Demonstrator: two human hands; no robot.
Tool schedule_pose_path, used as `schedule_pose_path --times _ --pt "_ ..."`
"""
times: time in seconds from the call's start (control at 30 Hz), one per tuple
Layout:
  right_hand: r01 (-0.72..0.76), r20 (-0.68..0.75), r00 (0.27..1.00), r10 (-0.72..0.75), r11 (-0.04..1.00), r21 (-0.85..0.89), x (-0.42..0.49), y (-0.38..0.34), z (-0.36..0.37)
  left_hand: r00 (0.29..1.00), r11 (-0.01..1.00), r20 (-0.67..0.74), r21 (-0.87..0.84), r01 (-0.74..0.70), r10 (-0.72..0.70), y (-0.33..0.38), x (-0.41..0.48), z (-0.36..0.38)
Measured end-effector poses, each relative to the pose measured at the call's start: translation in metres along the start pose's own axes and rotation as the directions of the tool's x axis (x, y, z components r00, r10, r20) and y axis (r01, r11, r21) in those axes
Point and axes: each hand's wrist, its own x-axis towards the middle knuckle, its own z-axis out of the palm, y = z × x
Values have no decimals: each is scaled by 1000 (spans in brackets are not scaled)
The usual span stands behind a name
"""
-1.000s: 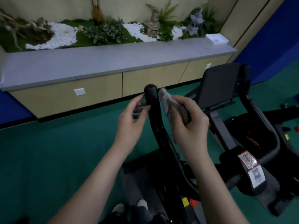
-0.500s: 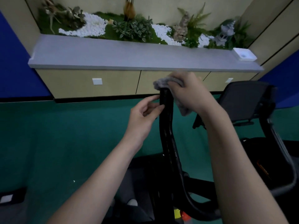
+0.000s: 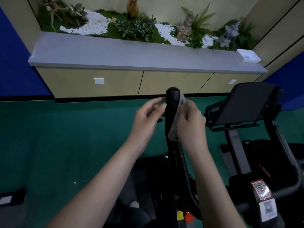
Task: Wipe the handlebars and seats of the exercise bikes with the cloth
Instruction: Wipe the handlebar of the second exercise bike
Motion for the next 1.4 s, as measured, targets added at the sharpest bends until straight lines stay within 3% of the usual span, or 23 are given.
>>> schedule_pose_path --times 0.1,0.3,0.5,0.63,0.77,0.93,1.03,1.13,1.3,1.4 --pt "44 -68 997 -43 999 19 -13 5 5 1000 1000 19 20 15 -16 0 -1 -3" --pt "163 -407 906 -117 983 81 -16 -5 21 997 999 81 46 16 -20 5 -1 -8" --pt "211 -453 875 -170 977 41 -28 4 24 995 997 86 65 34 -39 3 -3 -13" --pt "324 -519 808 -278 946 -3 -13 -6 15 993 997 111 64 34 -41 3 -2 -13" --pt "420 -366 832 -417 904 -78 3 -10 14 992 998 116 41 38 -42 4 -1 -12" --pt "401 -263 878 -400 915 -53 -21 7 9 986 998 155 3 56 -56 0 -4 -15" --pt "487 -292 830 -475 873 -37 -3 -3 0 989 995 117 -12 97 -95 -5 -5 -11" --pt "579 -168 790 -590 807 -111 7 -7 -3 989 993 89 -17 120 -118 -10 -6 -11" --pt "614 58 789 -611 781 -118 -1 7 -19 986 990 98 -41 136 -132 -19 -14 -14" --pt "707 85 707 -702 697 -121 10 -6 -27 982 984 93 -50 172 -167 -23 -17 -12"
